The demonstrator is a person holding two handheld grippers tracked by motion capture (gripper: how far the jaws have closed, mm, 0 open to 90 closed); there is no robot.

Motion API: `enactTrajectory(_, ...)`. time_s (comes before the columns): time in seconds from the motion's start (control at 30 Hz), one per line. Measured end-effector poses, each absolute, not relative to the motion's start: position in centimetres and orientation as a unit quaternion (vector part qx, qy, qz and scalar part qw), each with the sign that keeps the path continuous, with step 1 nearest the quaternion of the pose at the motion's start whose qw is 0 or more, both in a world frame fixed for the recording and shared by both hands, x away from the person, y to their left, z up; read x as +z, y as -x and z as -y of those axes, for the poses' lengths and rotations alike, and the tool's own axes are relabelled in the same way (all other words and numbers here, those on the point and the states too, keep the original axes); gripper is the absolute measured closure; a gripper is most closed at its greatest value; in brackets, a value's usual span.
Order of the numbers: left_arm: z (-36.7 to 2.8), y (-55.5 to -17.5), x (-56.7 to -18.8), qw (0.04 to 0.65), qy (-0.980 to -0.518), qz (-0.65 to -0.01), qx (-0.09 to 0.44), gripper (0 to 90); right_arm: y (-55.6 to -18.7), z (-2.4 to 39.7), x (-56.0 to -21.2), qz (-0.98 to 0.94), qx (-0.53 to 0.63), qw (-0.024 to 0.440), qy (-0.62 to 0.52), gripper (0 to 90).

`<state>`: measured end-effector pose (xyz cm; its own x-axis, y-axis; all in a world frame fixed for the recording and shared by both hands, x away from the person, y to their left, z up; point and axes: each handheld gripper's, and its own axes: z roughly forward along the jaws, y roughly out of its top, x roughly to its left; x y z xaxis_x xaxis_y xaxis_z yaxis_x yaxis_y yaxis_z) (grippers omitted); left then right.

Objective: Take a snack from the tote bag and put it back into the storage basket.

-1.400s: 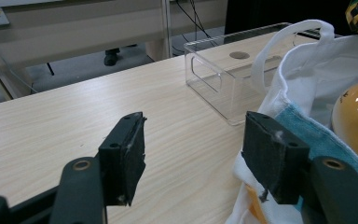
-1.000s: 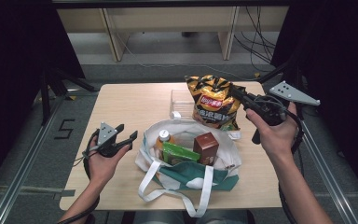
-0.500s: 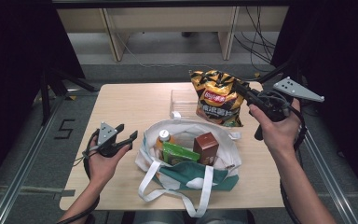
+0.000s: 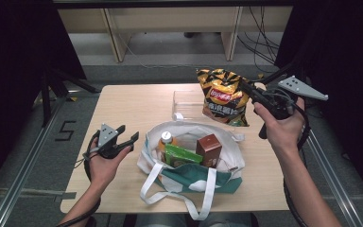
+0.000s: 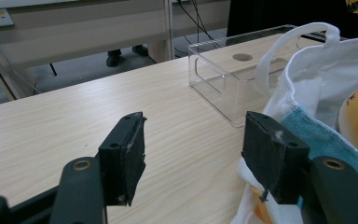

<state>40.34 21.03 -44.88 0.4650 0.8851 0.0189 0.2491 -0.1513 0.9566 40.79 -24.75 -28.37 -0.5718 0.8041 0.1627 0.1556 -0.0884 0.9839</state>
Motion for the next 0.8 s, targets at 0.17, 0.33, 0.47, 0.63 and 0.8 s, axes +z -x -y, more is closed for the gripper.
enactTrajectory(0.17,-21.1,-40.4,-44.8,0.505,-0.69,-0.411,0.316,38.6,-41.2,24.9,-28.4,-0.623,0.629,0.259,-0.386,90.0)
enactTrajectory(0.33,-21.1,-40.4,-44.8,0.505,-0.689,-0.412,0.316,38.7,-41.5,25.0,-28.4,-0.619,0.631,0.258,-0.391,90.0)
enactTrajectory(0.47,-21.1,-40.4,-44.9,0.506,-0.69,-0.411,0.315,38.6,-41.8,25.0,-28.5,-0.62,0.628,0.259,-0.392,90.0)
enactTrajectory(0.63,-21.1,-40.4,-44.8,0.506,-0.69,-0.411,0.315,38.6,-42.2,24.9,-28.5,-0.618,0.628,0.26,-0.395,90.0)
enactTrajectory(0.8,-21.1,-40.5,-44.8,0.506,-0.689,-0.412,0.316,38.6,-42.5,24.9,-28.4,-0.617,0.628,0.26,-0.397,90.0)
